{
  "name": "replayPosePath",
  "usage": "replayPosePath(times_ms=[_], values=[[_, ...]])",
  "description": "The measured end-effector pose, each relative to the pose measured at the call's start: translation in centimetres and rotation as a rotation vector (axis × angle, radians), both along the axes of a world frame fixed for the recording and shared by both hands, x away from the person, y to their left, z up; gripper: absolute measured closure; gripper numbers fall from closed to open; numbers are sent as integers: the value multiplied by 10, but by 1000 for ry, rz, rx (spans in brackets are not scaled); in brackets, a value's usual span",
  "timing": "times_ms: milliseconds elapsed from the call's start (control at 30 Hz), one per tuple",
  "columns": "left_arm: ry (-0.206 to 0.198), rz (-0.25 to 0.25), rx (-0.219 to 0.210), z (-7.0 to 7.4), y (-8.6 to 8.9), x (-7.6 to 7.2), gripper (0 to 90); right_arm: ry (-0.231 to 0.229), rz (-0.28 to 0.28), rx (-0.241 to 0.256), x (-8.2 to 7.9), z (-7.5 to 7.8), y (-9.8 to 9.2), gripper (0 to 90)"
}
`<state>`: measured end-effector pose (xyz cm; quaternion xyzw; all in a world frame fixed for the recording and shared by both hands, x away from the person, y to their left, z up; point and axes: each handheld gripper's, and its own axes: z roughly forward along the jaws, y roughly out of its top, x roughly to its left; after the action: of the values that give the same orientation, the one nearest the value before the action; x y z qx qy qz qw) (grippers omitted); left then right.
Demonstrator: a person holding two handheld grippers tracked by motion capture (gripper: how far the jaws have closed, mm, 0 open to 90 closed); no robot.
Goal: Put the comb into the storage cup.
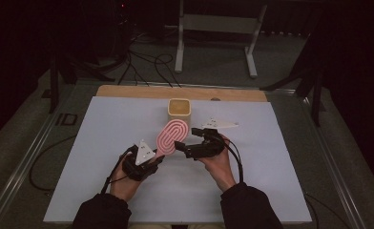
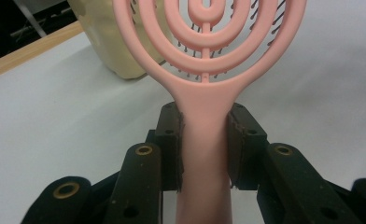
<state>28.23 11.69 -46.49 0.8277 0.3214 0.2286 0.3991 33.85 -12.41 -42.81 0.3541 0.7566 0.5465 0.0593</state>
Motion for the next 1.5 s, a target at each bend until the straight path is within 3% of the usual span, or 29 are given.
replayPosePath(times_ms=[233,400,600,833,867,933,1333,1500], values=[[-13,-9,-10,3,-2,-3,704,-1,4,1,2,0,7,72],[-20,-16,-10,3,-3,-4,704,23,5,-13,4,2,13,89],[-37,-22,-26,4,-3,-6,704,39,20,-5,5,2,18,174],[-51,-35,-32,4,-3,-7,704,69,45,11,6,1,19,402],[-51,-35,-32,4,-3,-7,703,69,45,11,6,1,19,402],[-51,-39,-31,3,-3,-7,704,86,49,40,6,1,17,477],[-55,-38,-20,1,-4,-7,704,155,103,88,7,0,17,565],[-49,-35,-28,1,-3,-6,705,191,143,130,7,-1,18,624]])
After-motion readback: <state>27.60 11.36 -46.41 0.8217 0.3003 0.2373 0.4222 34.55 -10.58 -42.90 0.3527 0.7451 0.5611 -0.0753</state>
